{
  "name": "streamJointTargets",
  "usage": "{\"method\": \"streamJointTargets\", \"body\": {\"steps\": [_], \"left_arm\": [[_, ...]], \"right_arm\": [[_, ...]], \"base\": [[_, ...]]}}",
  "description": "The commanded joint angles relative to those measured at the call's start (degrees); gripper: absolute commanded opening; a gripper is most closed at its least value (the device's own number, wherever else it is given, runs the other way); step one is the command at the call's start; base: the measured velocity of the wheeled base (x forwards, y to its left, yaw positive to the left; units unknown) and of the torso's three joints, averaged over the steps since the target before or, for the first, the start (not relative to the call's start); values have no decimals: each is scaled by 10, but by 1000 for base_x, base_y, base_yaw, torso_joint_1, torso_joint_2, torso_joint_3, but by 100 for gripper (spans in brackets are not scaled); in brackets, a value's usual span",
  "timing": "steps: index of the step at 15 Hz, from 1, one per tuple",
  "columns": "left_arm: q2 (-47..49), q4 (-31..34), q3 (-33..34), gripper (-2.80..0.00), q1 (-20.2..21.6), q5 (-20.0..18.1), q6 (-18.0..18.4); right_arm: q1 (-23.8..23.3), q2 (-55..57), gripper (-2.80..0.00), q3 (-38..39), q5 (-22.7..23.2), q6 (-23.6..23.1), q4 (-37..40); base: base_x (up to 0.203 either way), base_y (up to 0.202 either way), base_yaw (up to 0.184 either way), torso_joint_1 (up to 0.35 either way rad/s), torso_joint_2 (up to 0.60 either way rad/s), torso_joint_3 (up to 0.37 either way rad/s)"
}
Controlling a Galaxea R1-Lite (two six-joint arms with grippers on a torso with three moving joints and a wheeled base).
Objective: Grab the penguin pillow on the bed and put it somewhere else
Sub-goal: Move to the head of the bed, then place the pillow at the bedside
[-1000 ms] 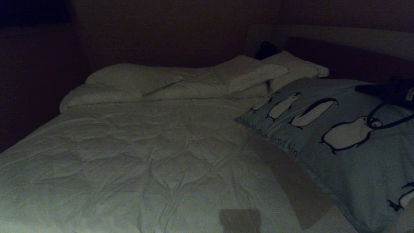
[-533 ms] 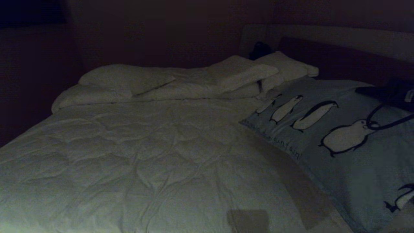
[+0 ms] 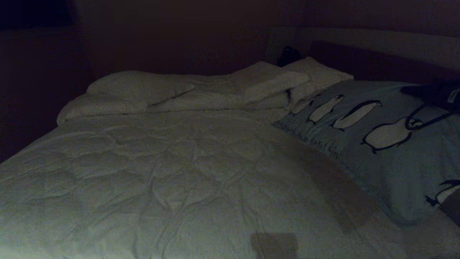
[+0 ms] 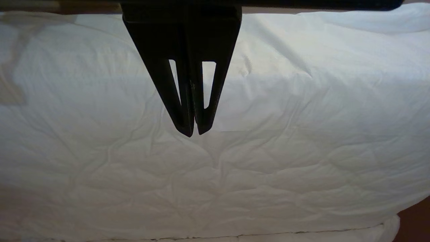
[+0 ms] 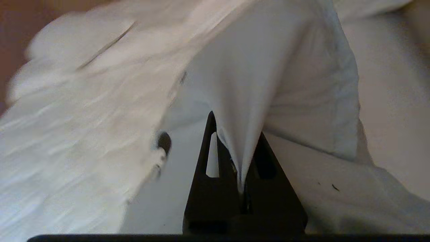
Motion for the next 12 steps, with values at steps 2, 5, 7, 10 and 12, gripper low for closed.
{"method": "streamJointTargets", "body": {"steps": [2, 5, 7, 10, 12], "left_arm": [[0, 0, 0, -280, 0, 0, 0], [0, 0, 0, -280, 0, 0, 0], [0, 0, 0, -280, 0, 0, 0], [0, 0, 0, -280, 0, 0, 0], [0, 0, 0, -280, 0, 0, 0]], "right_arm": [[-51, 62, -280, -50, -2, -32, 2], [-74, 112, -280, -76, -4, -36, -6], [-75, 150, -280, -84, -4, -37, -34], [-76, 187, -280, -103, -4, -37, -46], [-82, 219, -280, -124, -4, -37, -45]], "base": [[0, 0, 0, 0, 0, 0], [0, 0, 0, 0, 0, 0], [0, 0, 0, 0, 0, 0], [0, 0, 0, 0, 0, 0], [0, 0, 0, 0, 0, 0]]}}
